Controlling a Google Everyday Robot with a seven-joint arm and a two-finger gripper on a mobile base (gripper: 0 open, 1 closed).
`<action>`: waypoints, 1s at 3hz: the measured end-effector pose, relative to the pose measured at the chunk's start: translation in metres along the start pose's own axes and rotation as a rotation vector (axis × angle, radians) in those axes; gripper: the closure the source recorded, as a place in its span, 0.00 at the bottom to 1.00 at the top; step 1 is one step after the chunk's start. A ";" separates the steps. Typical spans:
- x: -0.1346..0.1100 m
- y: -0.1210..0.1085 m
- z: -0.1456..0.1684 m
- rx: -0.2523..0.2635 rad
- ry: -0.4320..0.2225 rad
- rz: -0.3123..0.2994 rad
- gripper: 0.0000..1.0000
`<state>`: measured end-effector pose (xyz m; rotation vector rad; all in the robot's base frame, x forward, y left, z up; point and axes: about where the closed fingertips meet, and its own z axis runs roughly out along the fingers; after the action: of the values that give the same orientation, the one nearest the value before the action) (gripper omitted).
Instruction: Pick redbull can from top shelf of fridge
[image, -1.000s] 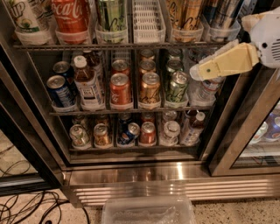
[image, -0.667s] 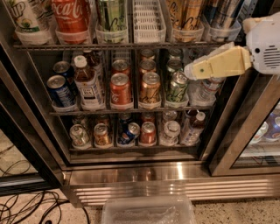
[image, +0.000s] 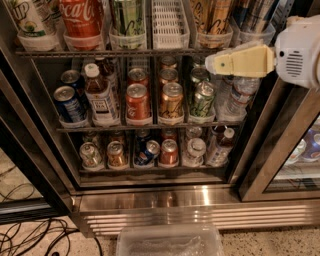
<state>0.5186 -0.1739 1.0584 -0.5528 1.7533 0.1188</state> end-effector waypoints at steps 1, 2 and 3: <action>-0.001 -0.010 0.000 0.073 -0.031 0.033 0.00; 0.000 -0.020 -0.004 0.141 -0.054 0.057 0.00; 0.002 -0.023 -0.007 0.183 -0.069 0.071 0.00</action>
Offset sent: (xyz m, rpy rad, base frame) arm 0.0079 -0.0337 0.0028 0.0836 -0.1002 -0.2268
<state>0.5221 -0.1976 1.0630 -0.3498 1.6961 0.0258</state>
